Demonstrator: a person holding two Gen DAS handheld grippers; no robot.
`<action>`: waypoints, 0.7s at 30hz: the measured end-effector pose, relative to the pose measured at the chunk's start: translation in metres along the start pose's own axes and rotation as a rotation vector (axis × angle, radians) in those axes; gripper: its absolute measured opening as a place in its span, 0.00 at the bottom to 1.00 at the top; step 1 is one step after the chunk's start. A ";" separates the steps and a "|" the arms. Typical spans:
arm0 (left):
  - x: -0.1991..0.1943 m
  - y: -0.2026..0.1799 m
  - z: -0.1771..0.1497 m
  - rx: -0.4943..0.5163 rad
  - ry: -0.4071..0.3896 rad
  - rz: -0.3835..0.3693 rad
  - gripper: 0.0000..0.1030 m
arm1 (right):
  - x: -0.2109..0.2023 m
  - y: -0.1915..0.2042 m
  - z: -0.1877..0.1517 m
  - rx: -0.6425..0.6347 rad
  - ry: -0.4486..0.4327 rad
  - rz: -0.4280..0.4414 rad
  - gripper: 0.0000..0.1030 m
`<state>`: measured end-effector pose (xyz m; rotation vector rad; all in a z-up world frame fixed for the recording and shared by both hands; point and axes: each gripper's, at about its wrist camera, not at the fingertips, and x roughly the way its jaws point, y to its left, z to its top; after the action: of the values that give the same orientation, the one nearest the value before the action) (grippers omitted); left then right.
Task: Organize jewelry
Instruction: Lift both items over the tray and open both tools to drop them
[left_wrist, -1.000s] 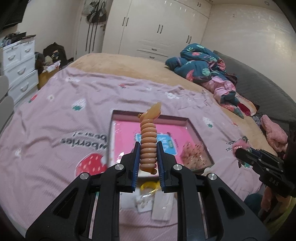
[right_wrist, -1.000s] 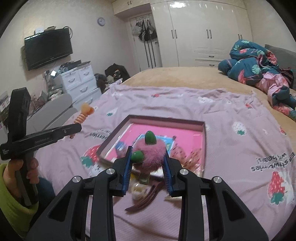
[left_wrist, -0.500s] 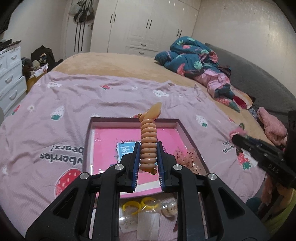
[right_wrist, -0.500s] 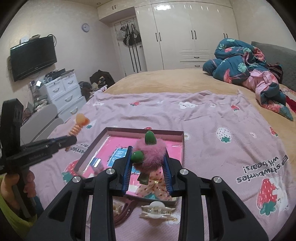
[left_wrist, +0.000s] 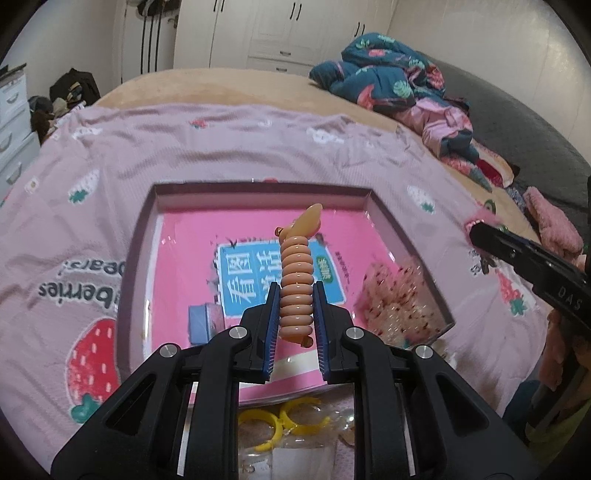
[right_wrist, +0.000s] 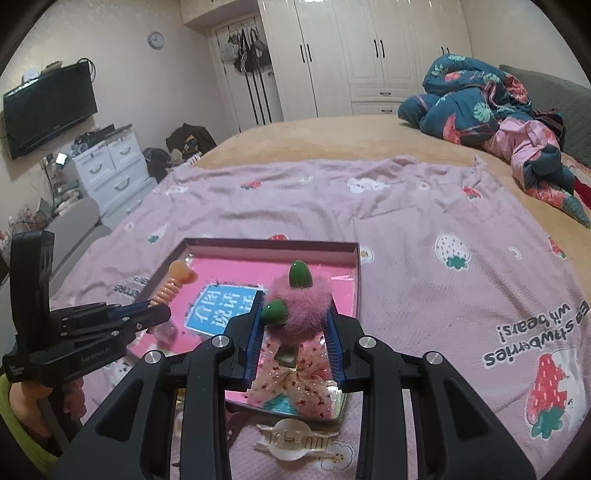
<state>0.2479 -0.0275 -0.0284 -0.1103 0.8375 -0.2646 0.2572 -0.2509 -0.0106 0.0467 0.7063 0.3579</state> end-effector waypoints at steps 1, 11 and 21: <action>0.004 0.001 -0.002 0.000 0.011 0.000 0.10 | 0.006 -0.001 -0.001 -0.002 0.011 -0.002 0.28; 0.031 0.004 -0.016 0.014 0.083 0.010 0.10 | 0.061 0.001 -0.014 -0.034 0.125 -0.030 0.28; 0.039 0.007 -0.022 0.009 0.107 0.022 0.10 | 0.090 -0.001 -0.030 -0.021 0.180 -0.075 0.30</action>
<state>0.2576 -0.0309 -0.0722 -0.0785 0.9436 -0.2552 0.3018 -0.2237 -0.0898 -0.0324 0.8796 0.3001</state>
